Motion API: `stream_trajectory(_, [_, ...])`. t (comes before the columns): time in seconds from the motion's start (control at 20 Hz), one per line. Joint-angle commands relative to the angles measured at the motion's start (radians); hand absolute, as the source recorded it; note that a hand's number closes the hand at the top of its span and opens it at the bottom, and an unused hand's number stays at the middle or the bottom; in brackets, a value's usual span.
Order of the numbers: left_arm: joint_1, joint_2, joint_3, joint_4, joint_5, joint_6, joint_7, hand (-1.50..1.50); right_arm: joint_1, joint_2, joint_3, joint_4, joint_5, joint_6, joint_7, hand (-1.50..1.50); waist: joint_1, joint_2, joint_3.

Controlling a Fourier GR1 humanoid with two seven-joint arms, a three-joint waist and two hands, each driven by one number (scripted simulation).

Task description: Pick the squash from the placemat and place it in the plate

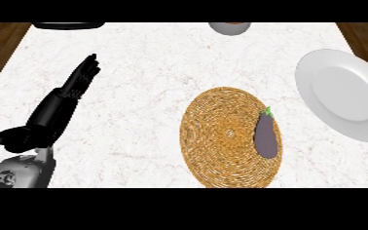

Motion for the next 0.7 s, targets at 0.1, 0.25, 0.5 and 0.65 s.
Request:
stream_trajectory(0.1, [-0.021,-0.054,-0.036,0.039,-0.056,0.004,-0.025,0.00,-0.227,0.072,0.047,0.246,0.168,-0.077,-0.002,1.50,0.018,0.004,0.000])
stream_trajectory(0.25, [-0.012,-0.043,-0.046,-0.060,-0.035,-0.009,0.038,0.00,-0.319,0.077,0.130,0.374,0.244,-0.013,0.086,1.50,0.048,0.008,0.001])
stream_trajectory(0.5, [0.008,-0.060,-0.019,0.009,-0.041,-0.013,-0.040,0.00,-0.441,0.110,0.150,0.619,0.322,0.026,0.079,-1.50,0.035,0.008,0.001])
stream_trajectory(0.65, [0.005,-0.034,-0.005,-0.028,-0.044,-0.030,-0.009,0.00,-0.527,0.211,0.137,0.789,0.356,-0.066,-0.023,-1.50,0.042,0.009,0.003])
